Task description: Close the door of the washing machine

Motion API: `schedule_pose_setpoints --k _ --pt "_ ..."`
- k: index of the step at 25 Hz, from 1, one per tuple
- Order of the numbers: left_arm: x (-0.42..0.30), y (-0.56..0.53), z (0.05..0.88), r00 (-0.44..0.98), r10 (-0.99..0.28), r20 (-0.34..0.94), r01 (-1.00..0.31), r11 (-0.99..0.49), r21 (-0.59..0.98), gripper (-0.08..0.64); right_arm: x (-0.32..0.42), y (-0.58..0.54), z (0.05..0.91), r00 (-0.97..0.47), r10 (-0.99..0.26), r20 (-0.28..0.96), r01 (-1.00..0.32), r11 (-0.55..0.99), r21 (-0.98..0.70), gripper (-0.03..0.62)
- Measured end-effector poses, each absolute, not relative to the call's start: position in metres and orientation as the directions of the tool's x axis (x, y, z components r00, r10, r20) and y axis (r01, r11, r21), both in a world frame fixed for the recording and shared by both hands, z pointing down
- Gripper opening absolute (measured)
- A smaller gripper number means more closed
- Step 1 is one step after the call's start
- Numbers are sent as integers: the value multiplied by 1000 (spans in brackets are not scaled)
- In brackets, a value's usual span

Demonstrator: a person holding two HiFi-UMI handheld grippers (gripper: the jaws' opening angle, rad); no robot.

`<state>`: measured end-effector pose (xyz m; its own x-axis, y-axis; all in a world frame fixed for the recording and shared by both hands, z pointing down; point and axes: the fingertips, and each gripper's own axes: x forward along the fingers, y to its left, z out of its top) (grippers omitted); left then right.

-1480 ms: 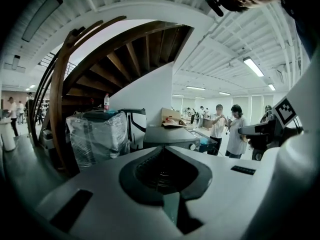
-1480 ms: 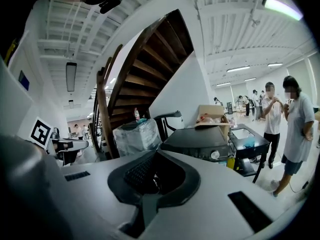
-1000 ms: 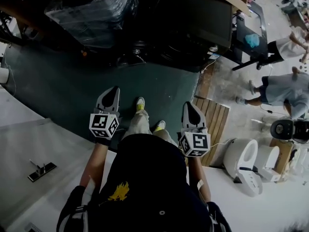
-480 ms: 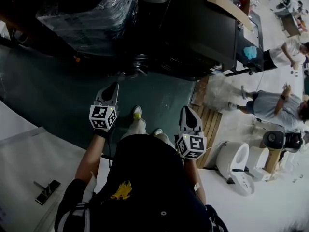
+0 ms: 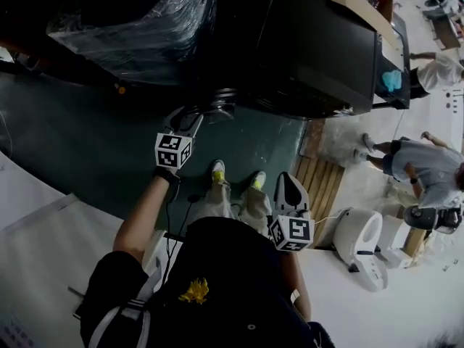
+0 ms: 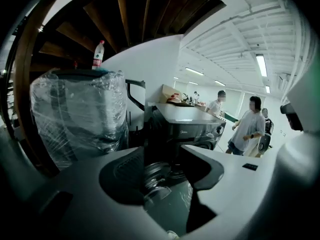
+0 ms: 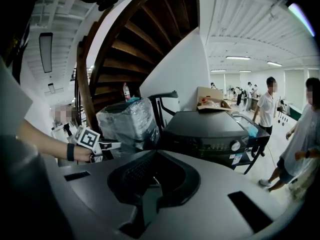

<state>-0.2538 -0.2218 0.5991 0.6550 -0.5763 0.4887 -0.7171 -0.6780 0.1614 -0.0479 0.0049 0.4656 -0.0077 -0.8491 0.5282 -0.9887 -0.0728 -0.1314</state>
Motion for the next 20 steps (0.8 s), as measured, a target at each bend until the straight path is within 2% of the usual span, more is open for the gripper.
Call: schedule_pose_setpoints --k 2,6,20 --pt "-243 -238 631 651 -538 535 -706 -688 167 257 -45 5 474 -15 -835 550 -989 -69 -132 26" --pt "-226 -273 691 619 -476 625 -678 -725 120 279 -40 1 492 -48 -808 587 -988 -46 -145 26" --pt "-200 -328 805 522 -362 772 -636 -769 70 283 -16 -19 538 -79 -759 647 -988 -26 -151 26"
